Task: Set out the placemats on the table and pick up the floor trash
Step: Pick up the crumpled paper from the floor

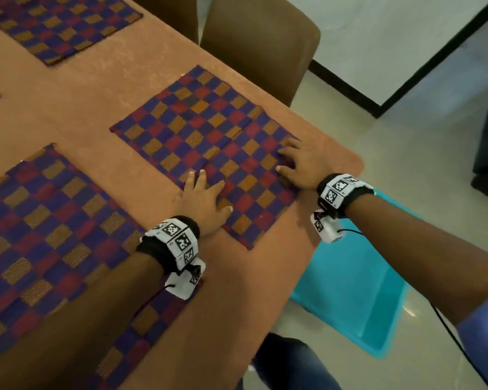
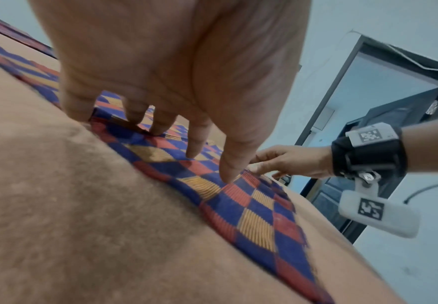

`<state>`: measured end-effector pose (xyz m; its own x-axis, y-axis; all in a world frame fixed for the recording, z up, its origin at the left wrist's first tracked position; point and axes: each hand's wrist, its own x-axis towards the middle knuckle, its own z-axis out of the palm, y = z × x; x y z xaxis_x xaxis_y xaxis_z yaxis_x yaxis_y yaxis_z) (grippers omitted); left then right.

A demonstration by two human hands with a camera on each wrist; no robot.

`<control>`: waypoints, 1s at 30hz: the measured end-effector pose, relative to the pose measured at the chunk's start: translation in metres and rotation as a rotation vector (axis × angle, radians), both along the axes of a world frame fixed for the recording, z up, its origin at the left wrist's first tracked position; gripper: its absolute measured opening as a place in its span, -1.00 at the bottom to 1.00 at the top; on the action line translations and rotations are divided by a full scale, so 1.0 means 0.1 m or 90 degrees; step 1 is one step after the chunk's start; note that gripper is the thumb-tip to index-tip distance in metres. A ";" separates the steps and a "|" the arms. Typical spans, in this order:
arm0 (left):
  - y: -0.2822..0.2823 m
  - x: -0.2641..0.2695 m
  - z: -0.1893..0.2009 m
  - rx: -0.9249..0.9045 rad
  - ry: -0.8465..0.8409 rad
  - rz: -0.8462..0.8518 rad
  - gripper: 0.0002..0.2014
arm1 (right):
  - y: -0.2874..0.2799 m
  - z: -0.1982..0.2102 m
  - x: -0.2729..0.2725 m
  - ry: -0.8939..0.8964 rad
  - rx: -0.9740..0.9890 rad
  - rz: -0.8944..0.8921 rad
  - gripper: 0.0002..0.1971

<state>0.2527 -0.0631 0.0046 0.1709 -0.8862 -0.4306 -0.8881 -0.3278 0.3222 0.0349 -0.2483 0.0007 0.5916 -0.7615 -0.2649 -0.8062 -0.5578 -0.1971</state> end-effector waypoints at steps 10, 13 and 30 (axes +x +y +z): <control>1.43 -1.01 0.20 0.033 0.011 -0.075 -0.46 | 1.84 0.03 -0.65 -0.043 0.013 0.088 -0.60; 2.05 -1.44 0.23 -0.005 -0.042 -0.059 -0.47 | 2.45 0.01 -0.89 -0.101 0.016 0.067 -0.56; 5.30 -3.29 -0.67 0.211 0.200 0.133 -0.69 | 6.07 -1.44 -3.23 0.021 0.466 -0.092 -0.77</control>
<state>-0.0759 0.4669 -0.0625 0.1469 -0.6533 -0.7427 -0.6690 -0.6187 0.4120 -0.2883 0.3584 -0.1432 0.4821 -0.4533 -0.7497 -0.8734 -0.1809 -0.4523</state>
